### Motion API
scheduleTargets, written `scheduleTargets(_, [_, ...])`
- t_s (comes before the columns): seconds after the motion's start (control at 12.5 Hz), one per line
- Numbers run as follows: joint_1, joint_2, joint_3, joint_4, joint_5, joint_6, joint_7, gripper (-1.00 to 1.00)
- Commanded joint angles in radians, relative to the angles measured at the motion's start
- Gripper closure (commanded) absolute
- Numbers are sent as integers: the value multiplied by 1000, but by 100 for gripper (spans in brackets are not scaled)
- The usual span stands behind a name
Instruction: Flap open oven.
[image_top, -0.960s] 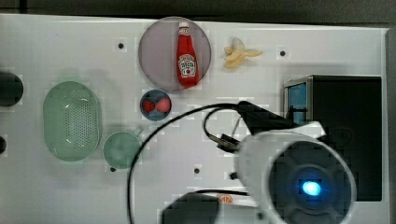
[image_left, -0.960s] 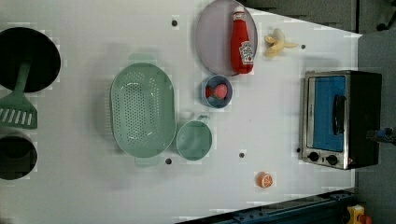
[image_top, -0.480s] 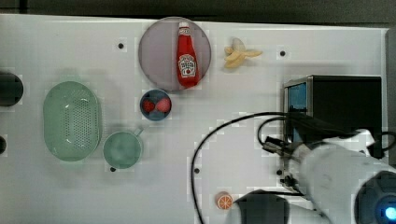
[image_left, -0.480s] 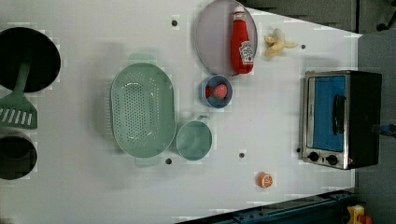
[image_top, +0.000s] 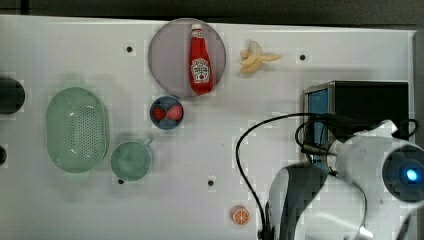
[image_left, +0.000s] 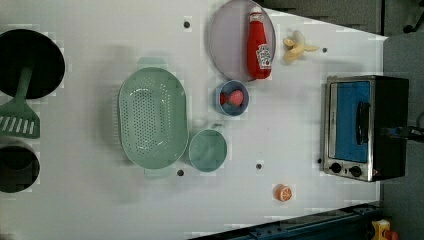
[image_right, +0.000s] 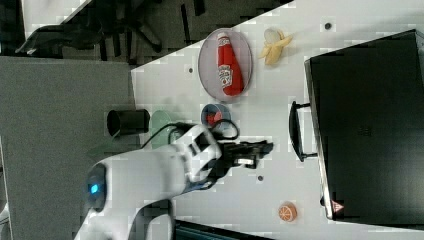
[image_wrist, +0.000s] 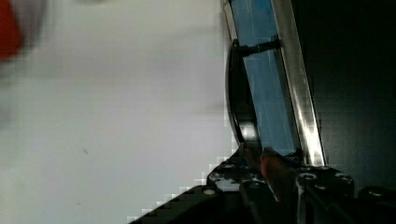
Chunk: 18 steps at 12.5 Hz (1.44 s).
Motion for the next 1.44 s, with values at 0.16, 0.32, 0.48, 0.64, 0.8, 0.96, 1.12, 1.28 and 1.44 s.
scheduleTargets(0.16, [2,60,-36,-2,0,134,-94,65])
scheduleTargets(0.32, [0,108,-48,-2,0,173,-94,65])
scheduleTargets(0.48, [0,153,-48,-3,1,197,-94,65])
scheduleTargets(0.64, [0,190,-48,-3,1,227,-94,65])
scheduleTargets(0.8, [2,223,-45,-3,1,253,-94,65])
scheduleTargets(0.96, [7,246,-41,-4,0,257,-94,65])
scheduleTargets(1.12, [16,253,-37,-4,-10,259,-79,65])
scheduleTargets(1.28, [29,253,-26,-5,-79,256,-45,65])
scheduleTargets(1.44, [45,253,-16,-10,-201,253,64,65])
